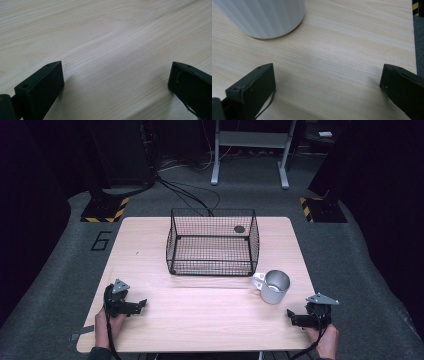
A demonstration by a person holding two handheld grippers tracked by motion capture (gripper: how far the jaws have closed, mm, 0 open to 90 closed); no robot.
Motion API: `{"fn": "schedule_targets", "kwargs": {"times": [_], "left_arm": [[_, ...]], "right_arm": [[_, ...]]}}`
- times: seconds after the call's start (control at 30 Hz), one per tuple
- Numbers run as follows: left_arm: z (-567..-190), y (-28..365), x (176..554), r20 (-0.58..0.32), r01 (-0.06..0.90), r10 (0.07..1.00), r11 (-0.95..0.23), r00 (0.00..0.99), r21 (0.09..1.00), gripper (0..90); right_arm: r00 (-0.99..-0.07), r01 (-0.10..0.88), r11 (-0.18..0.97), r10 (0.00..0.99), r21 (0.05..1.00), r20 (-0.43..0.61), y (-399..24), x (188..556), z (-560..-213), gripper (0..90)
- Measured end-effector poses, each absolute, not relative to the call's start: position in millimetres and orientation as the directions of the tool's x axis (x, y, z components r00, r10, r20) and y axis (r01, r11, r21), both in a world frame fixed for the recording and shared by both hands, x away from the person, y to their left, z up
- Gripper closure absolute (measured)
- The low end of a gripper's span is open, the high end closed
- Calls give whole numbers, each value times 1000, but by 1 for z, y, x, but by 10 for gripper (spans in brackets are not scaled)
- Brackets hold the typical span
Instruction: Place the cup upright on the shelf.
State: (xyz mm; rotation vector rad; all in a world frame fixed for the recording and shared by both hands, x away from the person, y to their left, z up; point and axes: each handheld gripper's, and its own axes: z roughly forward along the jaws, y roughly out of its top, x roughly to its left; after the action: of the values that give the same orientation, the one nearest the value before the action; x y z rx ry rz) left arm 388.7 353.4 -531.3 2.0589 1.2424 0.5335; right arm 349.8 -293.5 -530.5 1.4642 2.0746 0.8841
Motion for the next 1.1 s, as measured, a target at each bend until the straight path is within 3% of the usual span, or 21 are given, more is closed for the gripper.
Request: {"fn": "schedule_targets", "kwargs": {"times": [0.57, 1.1], "left_arm": [[-531, 353, 389, 3, 615, 886, -325, 464, 718, 4], [-531, 354, 389, 3, 615, 885, -326, 465, 718, 4]], "right_arm": [[-316, 670, 221, 949, 709, 4, -291, 351, -529, 0], [-370, 654, 246, 929, 715, 20, -282, 346, -509, 0]]}}
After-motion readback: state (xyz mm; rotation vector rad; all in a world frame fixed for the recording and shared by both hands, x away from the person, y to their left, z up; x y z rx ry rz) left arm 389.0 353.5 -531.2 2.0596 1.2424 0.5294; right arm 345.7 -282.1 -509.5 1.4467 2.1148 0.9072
